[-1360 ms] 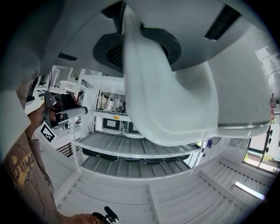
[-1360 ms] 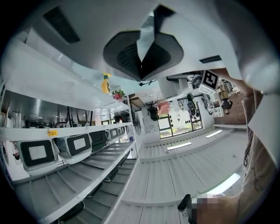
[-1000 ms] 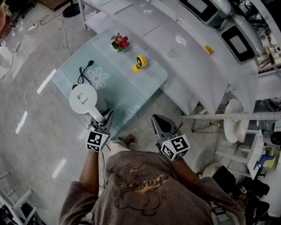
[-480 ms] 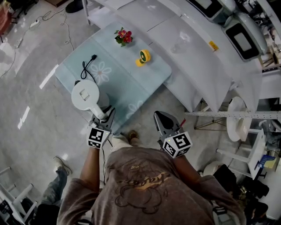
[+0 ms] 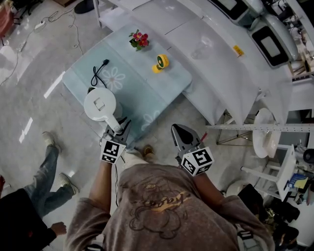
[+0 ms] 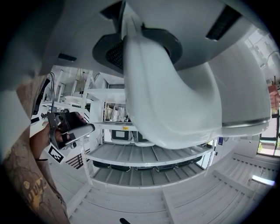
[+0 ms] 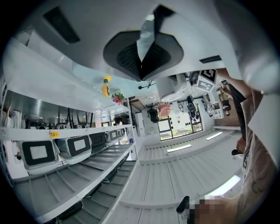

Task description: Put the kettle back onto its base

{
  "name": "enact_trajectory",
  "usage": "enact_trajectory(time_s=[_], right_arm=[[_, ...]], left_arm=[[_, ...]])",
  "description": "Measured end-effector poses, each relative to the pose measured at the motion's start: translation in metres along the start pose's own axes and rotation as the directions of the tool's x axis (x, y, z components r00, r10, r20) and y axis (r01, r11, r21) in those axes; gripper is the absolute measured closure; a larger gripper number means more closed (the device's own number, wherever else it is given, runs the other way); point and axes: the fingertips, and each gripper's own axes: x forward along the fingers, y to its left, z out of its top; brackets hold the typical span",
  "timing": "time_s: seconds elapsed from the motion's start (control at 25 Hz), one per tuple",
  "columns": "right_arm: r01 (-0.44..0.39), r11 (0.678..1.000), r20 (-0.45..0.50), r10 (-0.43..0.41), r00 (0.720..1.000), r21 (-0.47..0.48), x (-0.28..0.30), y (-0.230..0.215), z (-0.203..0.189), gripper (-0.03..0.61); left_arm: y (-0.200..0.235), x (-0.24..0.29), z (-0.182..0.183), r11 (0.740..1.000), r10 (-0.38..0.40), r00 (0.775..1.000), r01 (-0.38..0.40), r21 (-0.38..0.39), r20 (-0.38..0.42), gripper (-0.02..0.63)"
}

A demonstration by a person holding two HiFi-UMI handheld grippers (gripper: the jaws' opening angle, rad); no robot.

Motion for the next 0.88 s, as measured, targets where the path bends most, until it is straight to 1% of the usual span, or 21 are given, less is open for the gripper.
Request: enact_trajectory(time_s=[0.2, 0.36, 0.48, 0.72, 0.88], right_arm=[[-0.023, 1.000, 0.002, 0.023, 1.000, -0.007, 0.002, 0.006, -0.002, 0.581], [-0.051, 0.999, 0.004, 0.051, 0.999, -0.013, 0.005, 0.015, -0.002, 0.580], [-0.075, 0.997, 0.002, 0.075, 0.997, -0.019, 0.008, 0.020, -0.002, 0.581], [-0.129, 0.991, -0.005, 0.129, 0.992, -0.033, 0.018, 0.033, -0.004, 0.581], [-0.175, 0.983, -0.001, 0.175, 0.984, -0.049, 0.028, 0.042, -0.002, 0.581]], left_arm=[[-0.004, -0.002, -0.009, 1.000, 0.004, 0.999, -0.003, 0.017, -0.040, 0.525], [-0.004, -0.008, -0.015, 1.000, 0.014, 0.998, -0.013, 0.017, -0.065, 0.489], [-0.004, -0.016, -0.019, 1.000, 0.025, 0.996, -0.024, 0.012, -0.084, 0.444], [0.003, -0.039, -0.018, 0.997, 0.062, 0.994, -0.065, -0.034, -0.090, 0.384], [0.010, -0.061, -0.008, 0.994, 0.088, 0.992, -0.093, -0.054, -0.086, 0.370]])
